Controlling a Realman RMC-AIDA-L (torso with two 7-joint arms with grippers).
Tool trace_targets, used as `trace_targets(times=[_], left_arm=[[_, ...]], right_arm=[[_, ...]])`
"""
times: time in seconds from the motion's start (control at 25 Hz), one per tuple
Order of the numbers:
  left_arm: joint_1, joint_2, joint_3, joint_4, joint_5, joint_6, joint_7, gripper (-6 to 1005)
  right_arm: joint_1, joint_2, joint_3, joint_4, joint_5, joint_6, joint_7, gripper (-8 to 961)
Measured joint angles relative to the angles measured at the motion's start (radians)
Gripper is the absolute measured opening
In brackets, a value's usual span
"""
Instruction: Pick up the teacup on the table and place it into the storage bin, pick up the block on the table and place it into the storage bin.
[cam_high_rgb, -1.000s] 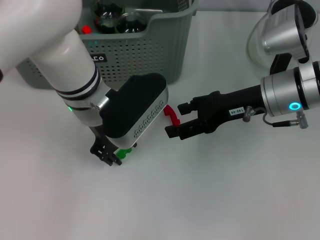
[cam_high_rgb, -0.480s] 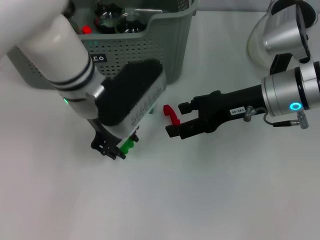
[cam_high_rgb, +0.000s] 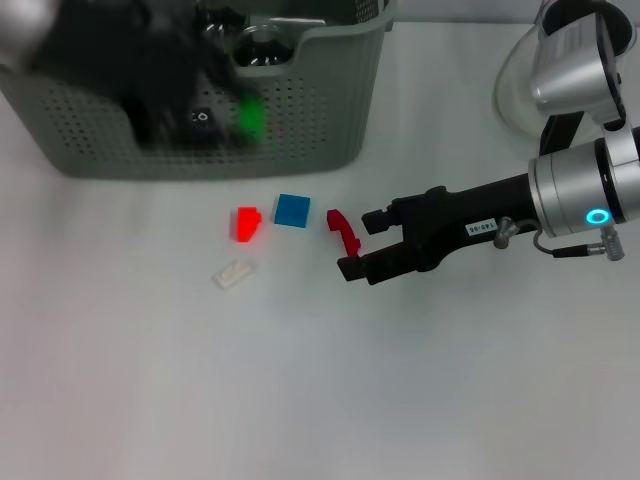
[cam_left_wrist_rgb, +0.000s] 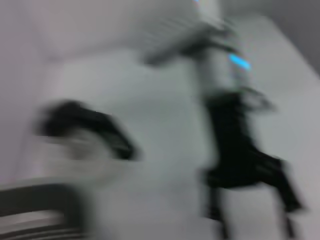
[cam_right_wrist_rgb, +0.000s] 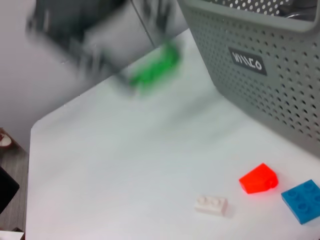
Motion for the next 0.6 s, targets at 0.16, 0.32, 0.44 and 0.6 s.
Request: trace_targets(times=[0.16,0.32,0.44,0.6], left_arm=[[0.003,0.079,-0.125,-0.027,-0.102,-0.088,-0.153,473],[-0.010,0.158,-0.143,-0.120,-0.116,-0.218,-0.290,491],[-0.014,0.173,-0.126,-0.178,-0.098,-0.352,-0.340,505],[-0.015,0.174,-0.062,-0.230,-0.065,-0.488,-0.397,523]], right_arm=[[0.002,-0.003,-0.001,-0.006,-0.002,-0.006,0.004,924],[0.010,-0.006,-0.002,-0.008,-0.003,-0.020,0.005,924],[0.010,-0.006,-0.003,-0.008,-0.003,-0.020,0.000,924],[0.007,-0.006,-0.003,-0.009,-0.003,-0.022,-0.001,924]])
